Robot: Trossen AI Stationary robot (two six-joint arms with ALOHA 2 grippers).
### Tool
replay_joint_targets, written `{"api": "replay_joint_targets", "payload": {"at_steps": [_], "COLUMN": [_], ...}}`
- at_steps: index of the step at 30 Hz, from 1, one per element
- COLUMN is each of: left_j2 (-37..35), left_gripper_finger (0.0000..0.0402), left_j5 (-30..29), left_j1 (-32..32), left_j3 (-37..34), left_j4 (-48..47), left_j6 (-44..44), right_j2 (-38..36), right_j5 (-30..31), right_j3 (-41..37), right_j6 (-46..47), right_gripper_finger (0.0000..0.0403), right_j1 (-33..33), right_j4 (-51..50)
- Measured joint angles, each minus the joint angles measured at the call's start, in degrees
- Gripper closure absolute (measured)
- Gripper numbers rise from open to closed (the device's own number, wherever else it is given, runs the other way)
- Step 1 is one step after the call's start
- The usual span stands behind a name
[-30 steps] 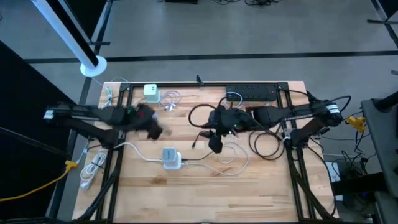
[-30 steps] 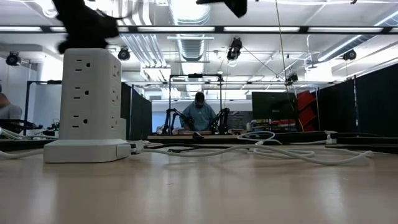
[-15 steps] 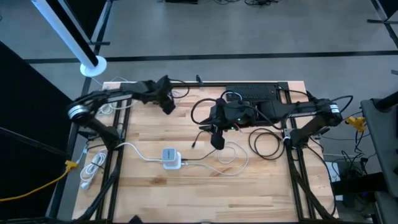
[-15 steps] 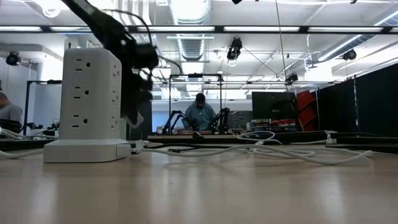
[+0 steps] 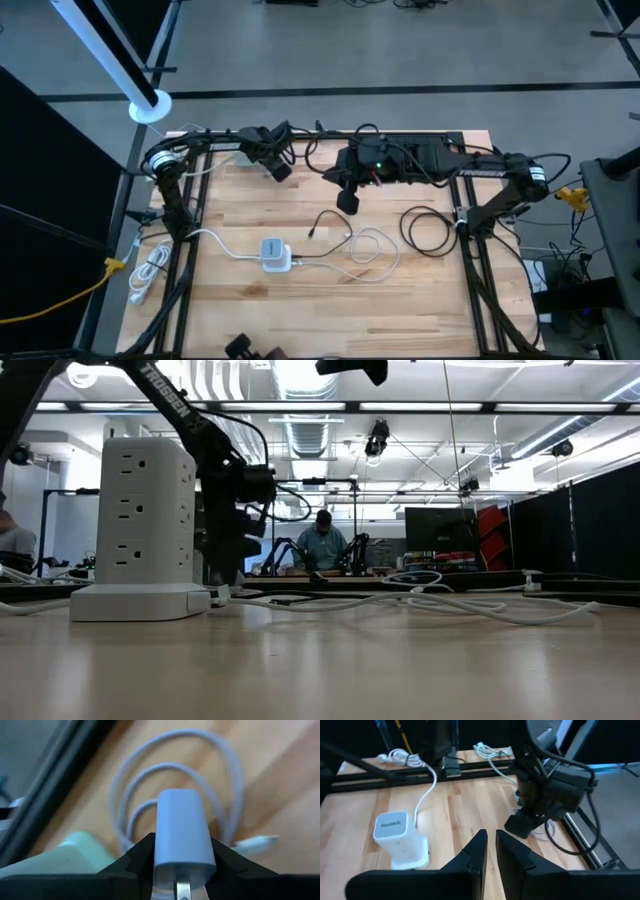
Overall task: Insert USB
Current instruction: Insert the left white charger cable into the purple charger adapter
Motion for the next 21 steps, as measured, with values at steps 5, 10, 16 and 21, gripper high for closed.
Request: {"api": "replay_joint_targets", "payload": {"at_steps": [5,10,16,21], "left_j2": [-1.25,-2.8,-9.76,-16.81], "left_gripper_finger": [0.0283,0.0283,0.0283,0.0283], "left_j5": [12.98,27.08,28.77,28.76], "left_j1": [-5.04,-11.2,-13.91,-13.55], "left_j3": [0.31,6.65,15.63,19.17], "left_j4": [2.8,4.88,0.24,-7.07], "left_j6": [-0.23,-0.52,-0.97,-1.09], "right_j2": [-0.01,-0.2,-1.66,-2.78], "right_j5": [-0.35,-2.42,-7.81,-7.72], "right_j3": [0.0,0.0,-0.84,-5.85], "right_j6": [-4.0,-6.25,-6.36,-6.39], "right_gripper_finger": [0.038,0.0379,0.0379,0.038], "right_j1": [-1.6,-3.7,-4.25,-4.27], "right_j4": [-2.27,-8.19,-19.18,-16.61]}}
